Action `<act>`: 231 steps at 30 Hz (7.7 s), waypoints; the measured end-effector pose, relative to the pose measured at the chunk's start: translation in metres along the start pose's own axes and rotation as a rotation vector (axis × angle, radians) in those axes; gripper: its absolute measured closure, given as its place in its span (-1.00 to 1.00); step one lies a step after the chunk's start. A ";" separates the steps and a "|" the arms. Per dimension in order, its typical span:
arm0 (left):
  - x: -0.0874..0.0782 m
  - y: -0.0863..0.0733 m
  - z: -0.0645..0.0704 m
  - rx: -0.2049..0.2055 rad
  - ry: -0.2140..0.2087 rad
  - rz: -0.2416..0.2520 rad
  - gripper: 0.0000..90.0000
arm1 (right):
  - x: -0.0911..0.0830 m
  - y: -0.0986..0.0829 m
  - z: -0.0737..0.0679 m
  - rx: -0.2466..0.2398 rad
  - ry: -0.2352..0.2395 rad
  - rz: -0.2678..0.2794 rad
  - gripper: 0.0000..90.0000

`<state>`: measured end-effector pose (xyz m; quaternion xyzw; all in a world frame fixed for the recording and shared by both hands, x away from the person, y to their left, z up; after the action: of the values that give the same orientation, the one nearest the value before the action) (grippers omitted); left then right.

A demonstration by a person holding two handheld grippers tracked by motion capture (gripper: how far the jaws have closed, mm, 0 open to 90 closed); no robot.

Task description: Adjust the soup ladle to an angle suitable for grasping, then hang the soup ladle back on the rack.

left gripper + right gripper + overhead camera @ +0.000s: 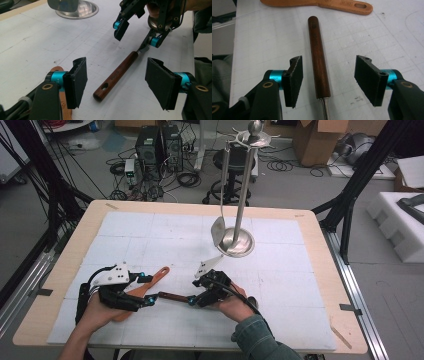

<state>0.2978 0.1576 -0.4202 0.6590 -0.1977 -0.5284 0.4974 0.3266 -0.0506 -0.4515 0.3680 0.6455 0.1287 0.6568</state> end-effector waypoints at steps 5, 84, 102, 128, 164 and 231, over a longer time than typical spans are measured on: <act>0.000 0.000 0.000 0.002 0.001 -0.001 -0.24 | 0.006 0.000 0.000 -0.005 0.006 -0.010 -0.11; -0.005 0.000 -0.007 -0.042 0.020 0.050 -0.27 | -0.023 0.003 -0.003 -0.101 0.032 0.093 0.64; 0.003 0.006 -0.005 -0.052 0.011 0.051 -0.27 | -0.041 0.004 -0.002 -0.074 0.040 0.157 0.63; 0.028 0.052 0.007 -0.039 -0.046 0.033 -0.04 | -0.063 0.015 0.002 -0.046 0.074 0.278 0.64; 0.028 0.100 0.013 0.008 -0.051 0.061 0.15 | -0.081 0.030 0.002 -0.053 0.057 0.347 0.64; 0.038 0.104 0.025 0.047 -0.087 0.061 0.23 | -0.122 0.042 0.015 0.031 0.026 0.501 0.64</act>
<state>0.3168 0.0719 -0.3481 0.6409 -0.2514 -0.5362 0.4884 0.3378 -0.1048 -0.3335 0.5248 0.5444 0.2824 0.5904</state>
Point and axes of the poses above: each handheld gripper's, and its own axes: x roughly forward along the jaws, y roughly out of its top, z roughly to its right, the point moved 6 cm from there along x, roughly forward along the jaws, and after that the axes turned 3 degrees about -z, right-handed, at the moved point
